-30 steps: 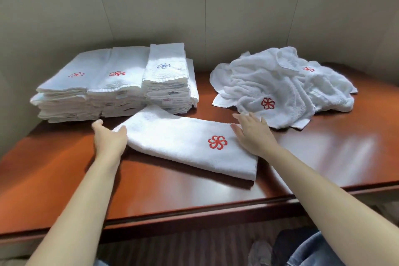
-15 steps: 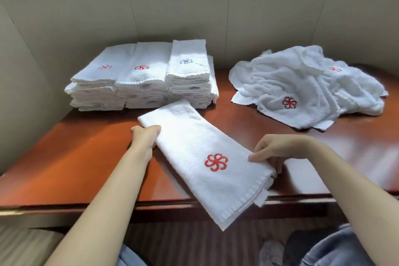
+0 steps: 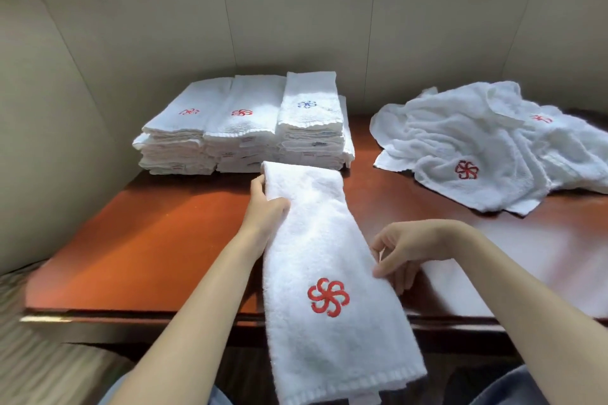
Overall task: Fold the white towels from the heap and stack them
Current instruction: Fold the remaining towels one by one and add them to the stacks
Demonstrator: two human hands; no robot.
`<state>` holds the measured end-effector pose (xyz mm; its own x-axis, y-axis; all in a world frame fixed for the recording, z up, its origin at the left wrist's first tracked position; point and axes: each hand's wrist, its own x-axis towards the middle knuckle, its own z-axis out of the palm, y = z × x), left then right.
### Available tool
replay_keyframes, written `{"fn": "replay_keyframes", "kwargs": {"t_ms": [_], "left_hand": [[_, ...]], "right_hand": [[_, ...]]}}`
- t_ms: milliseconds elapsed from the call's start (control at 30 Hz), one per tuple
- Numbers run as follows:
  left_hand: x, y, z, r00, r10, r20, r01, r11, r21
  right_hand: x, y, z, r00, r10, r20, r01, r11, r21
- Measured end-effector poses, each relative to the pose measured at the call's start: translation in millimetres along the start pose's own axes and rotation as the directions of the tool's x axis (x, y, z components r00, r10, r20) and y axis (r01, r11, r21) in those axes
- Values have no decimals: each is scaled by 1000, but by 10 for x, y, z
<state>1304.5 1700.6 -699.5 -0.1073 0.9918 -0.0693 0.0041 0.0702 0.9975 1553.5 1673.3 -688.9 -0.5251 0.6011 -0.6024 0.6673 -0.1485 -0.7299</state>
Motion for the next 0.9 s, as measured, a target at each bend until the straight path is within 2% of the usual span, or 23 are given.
{"fn": "replay_keyframes", "kwargs": {"t_ms": [33, 100, 133, 200, 233, 267, 300, 400, 500, 567, 667, 767, 833, 900], "left_hand": [[6, -22, -3, 1000, -15, 18, 15, 1000, 7], [9, -55, -16, 999, -40, 28, 39, 998, 39], [5, -69, -21, 999, -43, 26, 42, 998, 49], [-30, -72, -25, 999, -31, 31, 29, 998, 47], [-52, -64, -27, 999, 1, 39, -3, 999, 47], [-75, -41, -29, 997, 52, 53, -55, 997, 59], [-97, 3, -31, 990, 116, 77, -122, 990, 73], [-169, 214, -48, 940, 300, 163, -315, 946, 75], [-184, 441, -181, 897, 412, 159, -423, 905, 47], [-162, 566, -358, 900, 420, 120, -420, 907, -23], [-162, 724, -627, 895, 433, 111, -426, 901, -79], [-187, 833, -815, 890, 439, 127, -427, 898, -109], [-190, 901, -938, 888, 434, 151, -418, 900, -124], [-171, 1016, -1066, 881, 435, 186, -421, 900, -115]], "right_hand": [[31, -33, 15, 1000, 10, -23, -11, 999, -41], [149, -84, 21, 970, -7, -244, -6, 999, -54], [227, -92, 10, 918, -19, -395, 5, 999, -37], [385, -94, -25, 754, -38, -655, 62, 998, 13], [453, -98, -37, 685, -36, -728, 104, 993, 48], [512, -107, -43, 648, -26, -761, 153, 984, 97], [557, -129, -40, 648, -12, -762, 195, 969, 151], [636, -287, 12, 711, -51, -701, 305, 921, 243], [665, -565, -6, 661, -185, -727, 498, 833, 242], [629, -838, -61, 653, -235, -720, 577, 771, 272], [591, -1220, -118, 735, -302, -608, 631, 633, 448], [675, -1456, -146, 782, -319, -535, 607, 582, 540], [712, -1621, -149, 754, -339, -562, 644, 546, 535], [685, -1824, -184, 683, -347, -643, 710, 523, 472]]}}
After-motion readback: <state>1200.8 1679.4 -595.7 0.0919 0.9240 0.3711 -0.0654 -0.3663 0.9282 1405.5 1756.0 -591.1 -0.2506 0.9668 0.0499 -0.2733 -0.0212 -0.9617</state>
